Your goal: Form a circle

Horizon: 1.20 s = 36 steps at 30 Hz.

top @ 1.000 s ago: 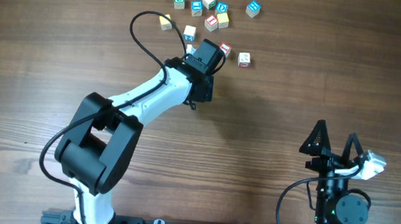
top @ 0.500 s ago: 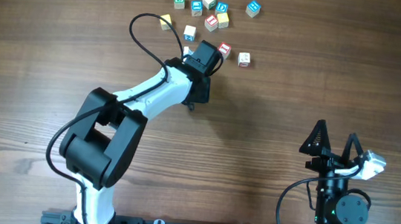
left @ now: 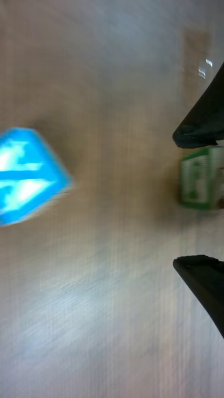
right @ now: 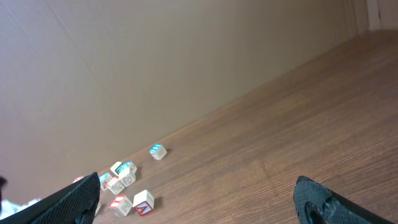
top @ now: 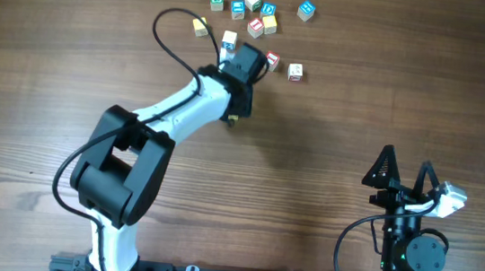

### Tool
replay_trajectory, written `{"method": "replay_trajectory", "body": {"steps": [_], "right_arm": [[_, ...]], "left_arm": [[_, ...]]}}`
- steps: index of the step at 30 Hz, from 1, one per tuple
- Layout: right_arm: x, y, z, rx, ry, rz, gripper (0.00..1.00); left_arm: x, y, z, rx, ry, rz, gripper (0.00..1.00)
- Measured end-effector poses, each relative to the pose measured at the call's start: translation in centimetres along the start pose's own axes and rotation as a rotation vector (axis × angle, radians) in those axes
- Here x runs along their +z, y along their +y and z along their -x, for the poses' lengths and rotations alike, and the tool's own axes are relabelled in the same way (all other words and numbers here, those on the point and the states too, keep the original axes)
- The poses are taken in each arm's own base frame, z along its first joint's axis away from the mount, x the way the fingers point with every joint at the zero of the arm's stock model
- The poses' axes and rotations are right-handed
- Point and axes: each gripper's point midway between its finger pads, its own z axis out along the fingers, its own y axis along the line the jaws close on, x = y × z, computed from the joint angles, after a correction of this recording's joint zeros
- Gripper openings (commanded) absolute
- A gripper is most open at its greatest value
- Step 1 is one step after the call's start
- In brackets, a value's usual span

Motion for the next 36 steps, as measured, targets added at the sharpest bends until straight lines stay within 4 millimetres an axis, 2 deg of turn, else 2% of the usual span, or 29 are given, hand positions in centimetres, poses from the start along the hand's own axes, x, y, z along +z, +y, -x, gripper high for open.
{"method": "replay_trajectory", "body": {"steps": [1,2,3,4,5,6,7,9,10,11,13,19,21,22,29,36], "right_arm": [[0.0,0.0,0.0,0.0,0.0,0.0,1.0],[0.0,0.0,0.0,0.0,0.0,0.0,1.0],[0.0,0.0,0.0,0.0,0.0,0.0,1.0],[0.0,0.0,0.0,0.0,0.0,0.0,1.0],[0.0,0.0,0.0,0.0,0.0,0.0,1.0],[0.0,0.0,0.0,0.0,0.0,0.0,1.0],[0.0,0.0,0.0,0.0,0.0,0.0,1.0],[0.0,0.0,0.0,0.0,0.0,0.0,1.0],[0.0,0.0,0.0,0.0,0.0,0.0,1.0],[0.0,0.0,0.0,0.0,0.0,0.0,1.0],[0.0,0.0,0.0,0.0,0.0,0.0,1.0],[0.0,0.0,0.0,0.0,0.0,0.0,1.0],[0.0,0.0,0.0,0.0,0.0,0.0,1.0],[0.0,0.0,0.0,0.0,0.0,0.0,1.0],[0.0,0.0,0.0,0.0,0.0,0.0,1.0],[0.0,0.0,0.0,0.0,0.0,0.0,1.0]], "left_arm": [[-0.6,0.1,1.5,-0.015,-0.028,-0.006,0.57],[-1.1,0.1,2.9,-0.03,-0.055,-0.013,0.43],[-1.9,0.1,4.8,-0.049,-0.095,-0.027,0.24],[-3.0,0.2,7.3,-0.077,-0.161,-0.049,0.08],[-3.3,0.4,8.5,-0.092,-0.193,-0.061,0.09],[-3.6,0.5,9.3,-0.108,-0.216,-0.07,0.17],[-3.7,0.6,10.4,-0.122,-0.248,-0.103,0.22],[-3.8,0.7,11.1,-0.139,-0.262,-0.127,0.45],[-3.8,0.7,11.4,-0.143,-0.269,-0.136,0.6],[-3.8,0.6,11.7,-0.159,-0.277,-0.15,0.7],[-3.4,0.4,11.7,-0.163,-0.273,-0.159,0.75],[0.9,0.1,9.5,-0.15,-0.186,-0.136,0.73],[2.0,0.1,8.9,-0.148,-0.161,-0.126,0.68],[2.4,0.1,8.6,-0.151,-0.153,-0.123,0.62],[3.7,0.2,7.7,-0.164,-0.118,-0.109,0.43],[3.9,0.7,6.5,-0.16,-0.071,-0.086,0.46]]}}
